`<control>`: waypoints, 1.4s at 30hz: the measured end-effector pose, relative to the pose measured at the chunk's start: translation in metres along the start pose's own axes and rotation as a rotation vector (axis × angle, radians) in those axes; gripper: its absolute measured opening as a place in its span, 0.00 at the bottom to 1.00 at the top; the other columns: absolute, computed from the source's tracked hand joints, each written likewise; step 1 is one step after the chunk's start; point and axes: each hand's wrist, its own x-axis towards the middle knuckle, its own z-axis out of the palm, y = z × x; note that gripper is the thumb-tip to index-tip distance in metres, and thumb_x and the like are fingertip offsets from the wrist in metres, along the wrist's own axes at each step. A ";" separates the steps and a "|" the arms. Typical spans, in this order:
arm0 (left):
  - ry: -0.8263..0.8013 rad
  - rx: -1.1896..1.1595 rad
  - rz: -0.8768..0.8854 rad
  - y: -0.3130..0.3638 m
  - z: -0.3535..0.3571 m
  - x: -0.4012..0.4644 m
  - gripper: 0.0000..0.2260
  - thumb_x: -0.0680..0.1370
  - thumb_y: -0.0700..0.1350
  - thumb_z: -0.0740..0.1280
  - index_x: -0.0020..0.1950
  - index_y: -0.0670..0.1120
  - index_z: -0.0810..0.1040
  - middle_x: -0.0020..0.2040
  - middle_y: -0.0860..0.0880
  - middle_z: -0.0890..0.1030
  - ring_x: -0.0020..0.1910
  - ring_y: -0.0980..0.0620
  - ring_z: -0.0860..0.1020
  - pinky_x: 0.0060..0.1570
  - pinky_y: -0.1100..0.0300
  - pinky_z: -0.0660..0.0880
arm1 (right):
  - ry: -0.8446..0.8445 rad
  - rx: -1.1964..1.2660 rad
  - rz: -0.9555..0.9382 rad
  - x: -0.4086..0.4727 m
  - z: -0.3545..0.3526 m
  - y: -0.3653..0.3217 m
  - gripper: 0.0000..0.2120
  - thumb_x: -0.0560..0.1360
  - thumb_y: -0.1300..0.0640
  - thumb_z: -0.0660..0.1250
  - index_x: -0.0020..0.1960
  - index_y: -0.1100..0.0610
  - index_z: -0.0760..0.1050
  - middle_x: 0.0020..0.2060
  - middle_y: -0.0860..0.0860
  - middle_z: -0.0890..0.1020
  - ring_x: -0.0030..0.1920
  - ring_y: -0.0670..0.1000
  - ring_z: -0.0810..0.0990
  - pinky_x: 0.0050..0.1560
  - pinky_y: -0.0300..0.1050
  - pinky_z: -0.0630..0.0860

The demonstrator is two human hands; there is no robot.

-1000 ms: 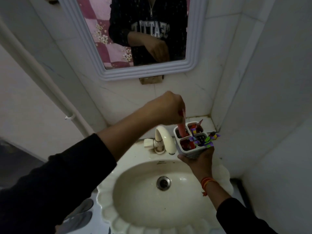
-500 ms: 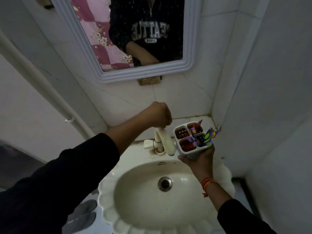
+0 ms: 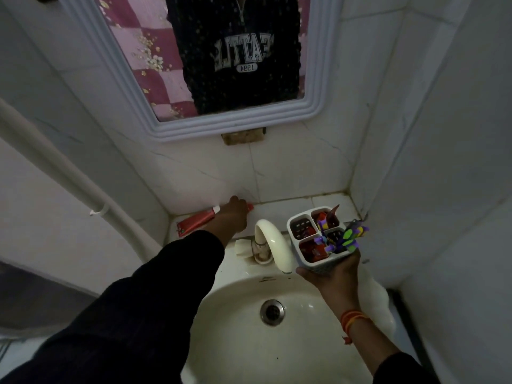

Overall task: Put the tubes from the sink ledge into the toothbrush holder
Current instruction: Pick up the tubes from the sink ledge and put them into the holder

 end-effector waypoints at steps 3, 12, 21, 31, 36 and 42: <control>0.087 0.001 -0.022 -0.004 0.016 0.007 0.15 0.80 0.39 0.64 0.66 0.41 0.75 0.64 0.38 0.73 0.61 0.38 0.77 0.59 0.50 0.76 | 0.009 -0.021 -0.016 -0.001 0.001 -0.001 0.62 0.48 0.47 0.89 0.74 0.53 0.59 0.70 0.55 0.75 0.70 0.53 0.77 0.70 0.57 0.77; 0.012 -0.385 0.147 0.008 -0.027 -0.006 0.16 0.81 0.57 0.64 0.61 0.48 0.80 0.47 0.48 0.83 0.40 0.48 0.84 0.42 0.56 0.80 | 0.023 -0.035 -0.042 0.001 0.002 0.000 0.60 0.51 0.58 0.90 0.74 0.57 0.58 0.70 0.55 0.75 0.69 0.51 0.77 0.69 0.43 0.75; -0.031 -0.020 0.397 0.087 -0.129 -0.054 0.15 0.75 0.53 0.75 0.56 0.45 0.84 0.39 0.52 0.87 0.31 0.61 0.84 0.46 0.58 0.84 | 0.018 -0.025 -0.016 -0.002 0.003 -0.004 0.62 0.52 0.58 0.90 0.76 0.55 0.57 0.71 0.54 0.73 0.70 0.51 0.74 0.71 0.49 0.73; -0.113 0.031 0.349 0.124 -0.119 -0.072 0.08 0.75 0.42 0.76 0.51 0.40 0.83 0.36 0.48 0.86 0.35 0.55 0.87 0.44 0.56 0.85 | -0.006 -0.006 -0.004 -0.002 0.002 -0.005 0.61 0.52 0.57 0.90 0.76 0.55 0.58 0.70 0.53 0.75 0.70 0.51 0.77 0.67 0.39 0.76; -0.211 -0.324 0.261 0.113 -0.110 -0.063 0.14 0.80 0.51 0.69 0.51 0.39 0.85 0.43 0.44 0.88 0.41 0.49 0.88 0.49 0.56 0.84 | 0.017 -0.016 0.025 -0.002 0.002 -0.007 0.62 0.50 0.56 0.90 0.76 0.56 0.59 0.70 0.55 0.75 0.70 0.54 0.77 0.70 0.55 0.77; -0.070 -0.431 0.019 0.053 -0.096 -0.038 0.09 0.79 0.41 0.67 0.55 0.40 0.84 0.49 0.43 0.87 0.48 0.46 0.87 0.46 0.55 0.84 | 0.041 0.003 0.024 -0.002 0.002 -0.005 0.64 0.48 0.51 0.90 0.76 0.56 0.59 0.70 0.55 0.75 0.70 0.56 0.77 0.68 0.61 0.78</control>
